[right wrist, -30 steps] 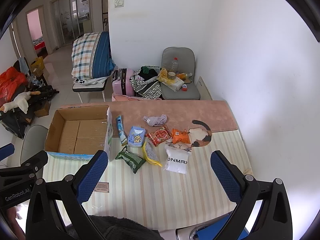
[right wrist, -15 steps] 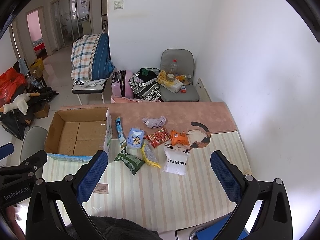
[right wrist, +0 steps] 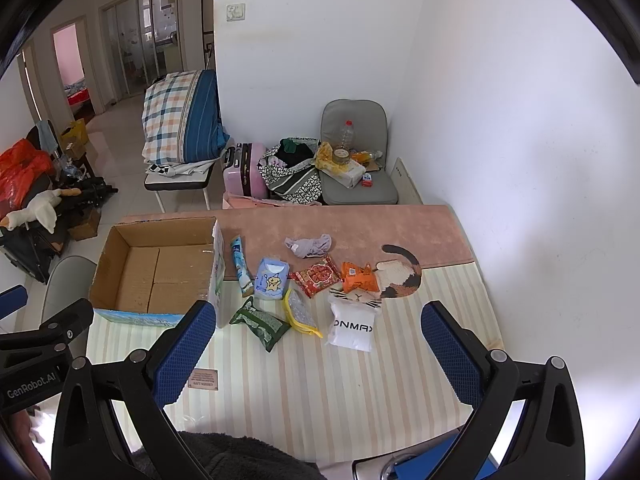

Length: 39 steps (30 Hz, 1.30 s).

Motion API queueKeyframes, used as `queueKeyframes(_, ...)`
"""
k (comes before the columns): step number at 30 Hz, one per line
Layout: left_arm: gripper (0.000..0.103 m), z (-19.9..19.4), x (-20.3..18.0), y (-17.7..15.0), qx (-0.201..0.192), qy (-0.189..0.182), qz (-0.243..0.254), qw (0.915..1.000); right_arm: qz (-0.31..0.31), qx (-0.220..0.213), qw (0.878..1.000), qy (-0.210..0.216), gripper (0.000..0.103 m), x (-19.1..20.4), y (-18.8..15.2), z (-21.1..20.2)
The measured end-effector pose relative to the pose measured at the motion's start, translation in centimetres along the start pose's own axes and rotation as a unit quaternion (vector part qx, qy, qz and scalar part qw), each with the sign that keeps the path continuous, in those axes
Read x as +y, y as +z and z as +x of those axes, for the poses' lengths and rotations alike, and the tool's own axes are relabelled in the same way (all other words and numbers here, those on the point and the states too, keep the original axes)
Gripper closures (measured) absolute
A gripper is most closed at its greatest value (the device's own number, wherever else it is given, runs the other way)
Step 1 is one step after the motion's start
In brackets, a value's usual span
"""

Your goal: Organize soft objects

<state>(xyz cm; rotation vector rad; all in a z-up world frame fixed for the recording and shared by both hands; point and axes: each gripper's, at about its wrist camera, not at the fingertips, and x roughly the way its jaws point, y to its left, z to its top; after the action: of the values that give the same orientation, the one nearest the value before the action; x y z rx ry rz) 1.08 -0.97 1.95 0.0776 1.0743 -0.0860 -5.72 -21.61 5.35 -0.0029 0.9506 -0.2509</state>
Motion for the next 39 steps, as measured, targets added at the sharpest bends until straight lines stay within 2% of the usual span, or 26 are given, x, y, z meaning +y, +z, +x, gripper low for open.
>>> queueKeyframes(18,0.0,0.8,0.2,0.2,0.001,-0.006,-0.006,1.0,0.01,0.001,1.0,0.008,0.0,-0.2,-0.2,0.6)
queueKeyframes(21,0.0,3.9,0.0,0.4,0.023,-0.011,-0.022,0.9994,0.032,0.018,0.999,0.013,0.0,-1.3,-0.2,3.4)
queueKeyframes(24,0.0,9.5,-0.5,0.8,0.078,-0.019,-0.036,0.9962,0.053,0.086,0.995,0.014,0.0,-2.6,-0.9,10.0)
queueKeyframes(26,0.0,14.0,-1.3,0.7,0.125,-0.025,-0.041,0.9909,0.065,0.133,0.989,0.014,0.0,-3.2,-1.8,15.0)
queueKeyframes(28,0.0,18.5,-2.5,0.1,0.179,-0.042,-0.05,0.9817,0.07,0.182,0.981,0.005,0.0,-3.9,-3.2,20.5)
queueKeyframes(31,0.002,24.1,-4.5,-1.2,0.234,-0.065,-0.071,0.9676,0.094,0.238,0.967,-0.005,0.0,-5.9,-5.3,28.1)
queueKeyframes(32,0.003,25.9,-5.2,-1.5,0.251,-0.073,-0.081,0.9617,0.107,0.25,0.962,-0.003,0.0,-6.6,-6.0,30.4)
queueKeyframes(36,0.019,32.1,-7.2,-2.2,0.302,-0.087,-0.137,0.9395,0.136,0.287,0.948,-0.004,0.0,-9.2,-8.0,37.3)
queueKeyframes(39,0.023,36.1,-8.7,-2.6,0.326,-0.078,-0.153,0.9297,0.109,0.305,0.946,0.019,0.0,-9.7,-8.5,40.4)
